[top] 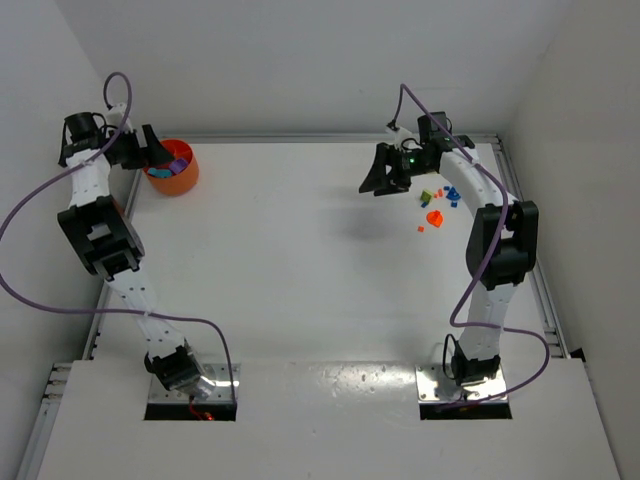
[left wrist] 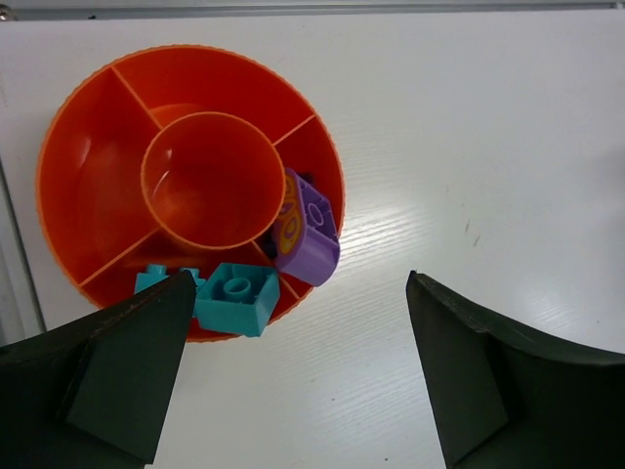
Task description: Sort the legos into containers by color
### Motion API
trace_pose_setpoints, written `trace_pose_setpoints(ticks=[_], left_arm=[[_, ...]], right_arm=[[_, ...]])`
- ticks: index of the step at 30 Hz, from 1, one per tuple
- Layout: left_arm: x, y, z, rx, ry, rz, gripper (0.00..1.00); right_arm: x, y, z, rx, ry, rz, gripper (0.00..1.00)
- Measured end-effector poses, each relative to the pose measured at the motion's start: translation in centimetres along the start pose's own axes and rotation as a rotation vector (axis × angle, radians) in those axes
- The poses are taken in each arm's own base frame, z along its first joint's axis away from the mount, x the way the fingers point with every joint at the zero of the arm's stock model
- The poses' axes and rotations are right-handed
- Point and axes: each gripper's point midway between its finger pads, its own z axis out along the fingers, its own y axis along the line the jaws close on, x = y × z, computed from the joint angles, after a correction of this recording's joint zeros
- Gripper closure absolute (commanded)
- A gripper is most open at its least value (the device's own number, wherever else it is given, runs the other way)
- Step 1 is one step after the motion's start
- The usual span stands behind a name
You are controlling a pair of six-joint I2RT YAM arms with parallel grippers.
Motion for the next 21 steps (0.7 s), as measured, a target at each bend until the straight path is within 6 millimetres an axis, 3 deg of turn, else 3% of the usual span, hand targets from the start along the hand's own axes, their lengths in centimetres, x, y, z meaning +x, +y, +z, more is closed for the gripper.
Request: trace_pose_setpoints(ticks=[5, 14, 21], left_arm=[[0.1, -1.1, 0.3, 0.051, -0.003, -0.004, 0.05], [2.8, -4.1, 1.2, 0.204, 0.036, -0.083, 0.05], [3.0, -6.4, 1.9, 0.248, 0.056, -0.074, 0.05]], right_arm=[[0.0, 0.0, 0.0, 0.0, 0.0, 0.0, 0.34], [0.0, 0.0, 0.0, 0.0, 0.0, 0.0, 0.34], [0.0, 0.0, 0.0, 0.0, 0.0, 0.0, 0.34]])
